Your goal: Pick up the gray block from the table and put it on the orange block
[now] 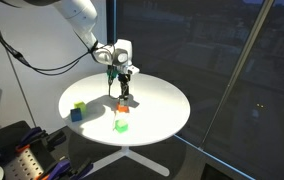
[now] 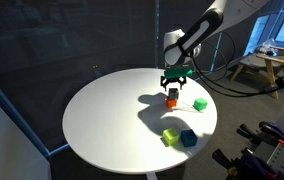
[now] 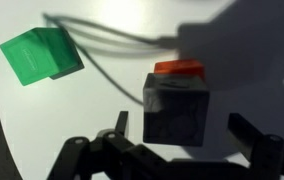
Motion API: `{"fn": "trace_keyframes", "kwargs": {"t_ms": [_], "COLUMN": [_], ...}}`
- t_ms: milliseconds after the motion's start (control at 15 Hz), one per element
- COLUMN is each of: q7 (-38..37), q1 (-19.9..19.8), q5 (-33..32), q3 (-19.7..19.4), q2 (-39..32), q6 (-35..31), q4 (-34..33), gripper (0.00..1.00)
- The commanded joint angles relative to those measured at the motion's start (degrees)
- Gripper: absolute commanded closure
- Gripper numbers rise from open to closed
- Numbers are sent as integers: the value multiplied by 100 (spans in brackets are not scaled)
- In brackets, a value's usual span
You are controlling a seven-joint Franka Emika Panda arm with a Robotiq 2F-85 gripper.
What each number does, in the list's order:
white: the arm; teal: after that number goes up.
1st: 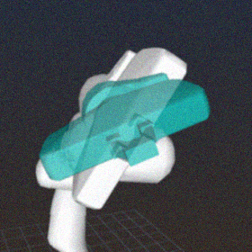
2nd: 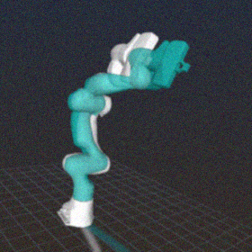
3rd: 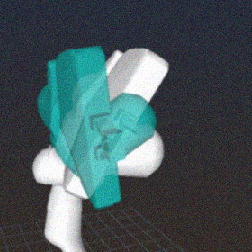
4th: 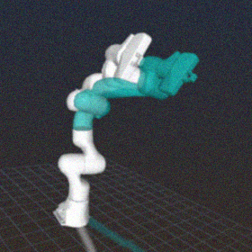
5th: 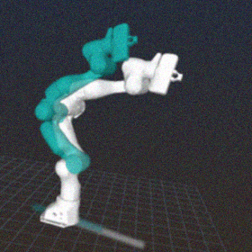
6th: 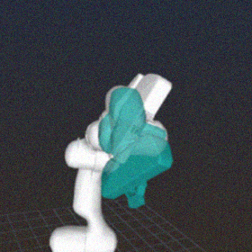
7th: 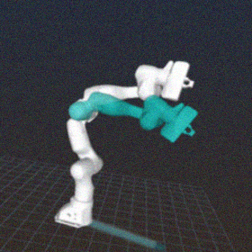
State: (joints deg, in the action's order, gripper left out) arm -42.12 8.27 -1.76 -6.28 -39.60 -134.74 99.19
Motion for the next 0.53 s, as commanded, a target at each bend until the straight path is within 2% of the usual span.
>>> {"fn": "trace_keyframes", "kwargs": {"t_ms": [0,467], "q7": [19,34], "q1": [25,1], "q5": [7,60], "q3": [-49,-15], "q2": [16,334], "q6": [103,51], "q4": [-116,74], "gripper": [0,0]}}
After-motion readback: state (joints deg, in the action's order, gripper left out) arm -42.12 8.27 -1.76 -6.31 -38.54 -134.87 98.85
